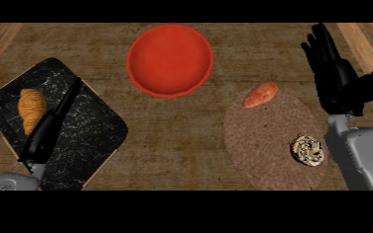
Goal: Pick the cupcake from the placemat and place it in the bowl
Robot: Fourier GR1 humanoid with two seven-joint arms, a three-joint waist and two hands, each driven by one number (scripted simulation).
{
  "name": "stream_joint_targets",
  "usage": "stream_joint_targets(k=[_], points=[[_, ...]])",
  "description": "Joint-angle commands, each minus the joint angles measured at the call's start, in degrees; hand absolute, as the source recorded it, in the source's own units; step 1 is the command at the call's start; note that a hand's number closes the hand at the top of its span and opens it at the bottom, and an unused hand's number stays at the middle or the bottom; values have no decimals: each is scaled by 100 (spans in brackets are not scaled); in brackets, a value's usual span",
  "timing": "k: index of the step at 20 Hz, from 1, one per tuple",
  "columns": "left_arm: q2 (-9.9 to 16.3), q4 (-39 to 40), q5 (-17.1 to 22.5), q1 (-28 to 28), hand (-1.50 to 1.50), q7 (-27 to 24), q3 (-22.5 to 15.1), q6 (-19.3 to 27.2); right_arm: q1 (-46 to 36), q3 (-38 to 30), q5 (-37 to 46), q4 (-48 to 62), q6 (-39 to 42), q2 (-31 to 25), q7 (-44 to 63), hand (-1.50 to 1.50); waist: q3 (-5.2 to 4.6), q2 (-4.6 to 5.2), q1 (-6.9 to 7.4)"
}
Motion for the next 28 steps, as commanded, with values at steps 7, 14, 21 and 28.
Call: stream_joint_targets(k=[7, 14, 21, 28], points=[[-1060, -307, 855, -123, 0, 511, 131, 122, 899, 1220, 2265, -197, 876, -1927, -119, 150, -101, -146, -212], [-1495, -401, 1137, -285, 0, 990, 255, 360, 3316, 401, 1006, -1400, -735, 264, -2770, -150, 120, -88, -316], [-1862, -389, 684, -436, 0, 976, 4, 568, 4506, 108, 1886, -3430, -1305, -386, -1776, -150, 99, -65, -163], [-1835, -711, 620, -152, 0, 1140, -25, 403, 4405, -417, 2083, -4162, -759, -1171, 534, -150, 101, -47, -44]])
